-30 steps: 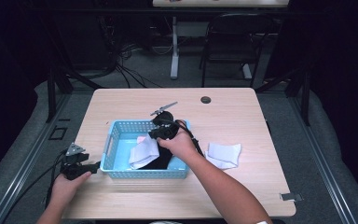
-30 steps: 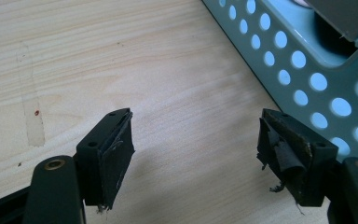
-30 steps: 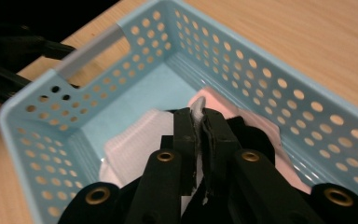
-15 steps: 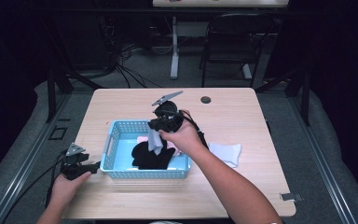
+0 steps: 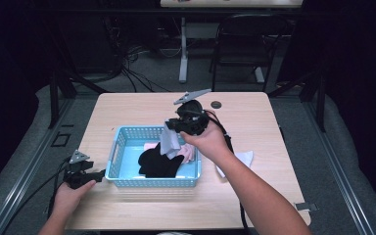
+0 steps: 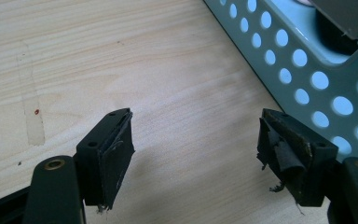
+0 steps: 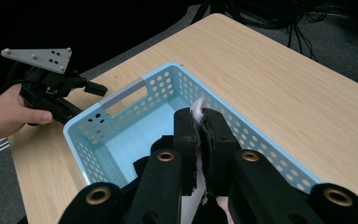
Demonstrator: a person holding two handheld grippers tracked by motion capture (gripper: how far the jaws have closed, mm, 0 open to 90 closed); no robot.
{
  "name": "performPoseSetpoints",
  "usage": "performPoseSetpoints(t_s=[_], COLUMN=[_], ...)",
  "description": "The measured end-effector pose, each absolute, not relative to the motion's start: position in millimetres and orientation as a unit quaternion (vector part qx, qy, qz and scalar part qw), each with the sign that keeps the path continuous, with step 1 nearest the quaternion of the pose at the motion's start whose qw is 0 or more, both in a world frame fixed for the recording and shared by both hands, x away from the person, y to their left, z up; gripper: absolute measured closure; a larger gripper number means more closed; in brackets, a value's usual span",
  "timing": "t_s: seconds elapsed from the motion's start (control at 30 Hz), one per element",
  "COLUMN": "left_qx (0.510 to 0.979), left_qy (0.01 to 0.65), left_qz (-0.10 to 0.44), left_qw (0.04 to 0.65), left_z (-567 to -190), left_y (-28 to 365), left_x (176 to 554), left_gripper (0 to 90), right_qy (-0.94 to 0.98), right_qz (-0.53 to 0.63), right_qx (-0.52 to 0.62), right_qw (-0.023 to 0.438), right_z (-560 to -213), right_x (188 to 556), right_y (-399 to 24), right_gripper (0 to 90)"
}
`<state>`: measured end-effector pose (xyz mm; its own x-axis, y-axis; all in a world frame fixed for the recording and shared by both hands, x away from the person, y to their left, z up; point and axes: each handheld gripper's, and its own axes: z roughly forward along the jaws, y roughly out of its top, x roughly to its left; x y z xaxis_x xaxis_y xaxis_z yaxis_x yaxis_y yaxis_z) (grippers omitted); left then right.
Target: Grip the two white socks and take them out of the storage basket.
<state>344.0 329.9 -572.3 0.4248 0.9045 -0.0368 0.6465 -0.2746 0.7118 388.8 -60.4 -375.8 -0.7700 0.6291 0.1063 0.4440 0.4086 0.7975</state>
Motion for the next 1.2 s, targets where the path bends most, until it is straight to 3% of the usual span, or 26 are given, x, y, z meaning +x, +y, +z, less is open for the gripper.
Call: performPoseSetpoints(t_s=[0.67,1.2], left_qx=[0.775,0.776], left_qy=[0.501,0.502], left_qz=[0.193,0.194], left_qw=[0.331,0.328], left_z=[-573.5,-574.3], left_y=[329.0,328.7], left_x=[344.1,344.0], left_gripper=[26.5,26.5], right_qy=[0.813,0.799], right_qz=[0.431,0.413], right_qx=[0.354,0.409], right_qw=[0.166,0.156], right_z=[-342.1,-390.1], right_x=[352.9,350.9], right_y=[-152.3,-186.1], right_gripper=[85.0,85.0])
